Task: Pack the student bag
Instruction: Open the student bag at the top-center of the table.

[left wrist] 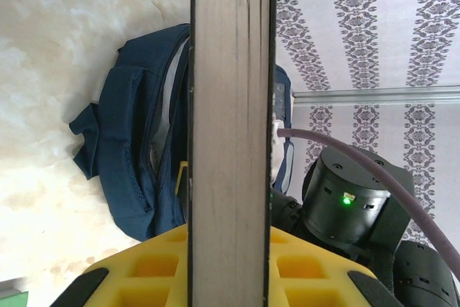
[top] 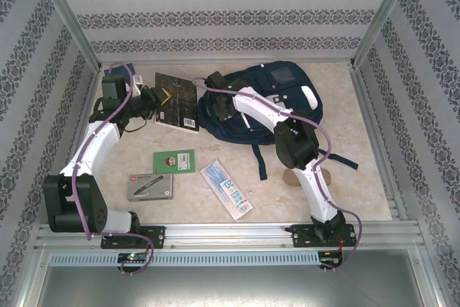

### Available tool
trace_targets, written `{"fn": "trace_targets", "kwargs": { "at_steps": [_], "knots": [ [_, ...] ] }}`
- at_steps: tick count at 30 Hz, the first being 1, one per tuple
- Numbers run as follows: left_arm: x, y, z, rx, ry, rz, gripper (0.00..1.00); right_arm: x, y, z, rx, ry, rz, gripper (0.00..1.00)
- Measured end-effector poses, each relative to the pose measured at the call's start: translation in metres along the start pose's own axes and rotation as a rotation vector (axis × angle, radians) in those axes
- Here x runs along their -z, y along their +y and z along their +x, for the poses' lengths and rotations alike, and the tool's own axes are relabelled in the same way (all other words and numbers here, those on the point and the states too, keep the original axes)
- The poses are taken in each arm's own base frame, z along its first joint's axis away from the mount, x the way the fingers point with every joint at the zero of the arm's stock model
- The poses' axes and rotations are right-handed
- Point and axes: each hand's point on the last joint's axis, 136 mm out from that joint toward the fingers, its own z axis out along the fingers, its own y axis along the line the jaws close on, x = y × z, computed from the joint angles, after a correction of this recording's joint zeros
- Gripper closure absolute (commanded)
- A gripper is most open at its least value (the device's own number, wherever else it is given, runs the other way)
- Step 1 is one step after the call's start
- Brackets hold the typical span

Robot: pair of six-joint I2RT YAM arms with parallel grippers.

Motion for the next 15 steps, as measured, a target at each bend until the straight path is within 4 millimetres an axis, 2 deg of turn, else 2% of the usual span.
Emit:
{"fn": "trace_targets", "kwargs": {
  "at_steps": [2, 3, 8, 12, 15],
  "knots": [
    [0.000, 0.001, 0.000, 0.000, 0.001, -0.001, 1.00, 0.000, 0.000, 0.000, 0.002, -0.001, 0.005, 0.98],
    [0.000, 0.001, 0.001, 0.001, 0.002, -0.002, 1.00, 0.001, -0.001, -0.001, -0.001, -0.003, 0.004, 1.00],
    [-0.002, 0.007, 0.003, 0.011, 0.006, -0.008, 1.00, 0.012, -0.001, -0.005, -0.014, -0.019, -0.006, 1.00],
    [-0.006, 0.016, 0.007, 0.039, 0.006, -0.010, 1.00, 0.042, -0.009, -0.016, -0.044, -0.065, -0.046, 1.00],
    [-0.013, 0.020, 0.013, 0.050, 0.005, -0.012, 1.00, 0.076, -0.023, -0.028, -0.084, -0.116, -0.085, 1.00]
  ]
}}
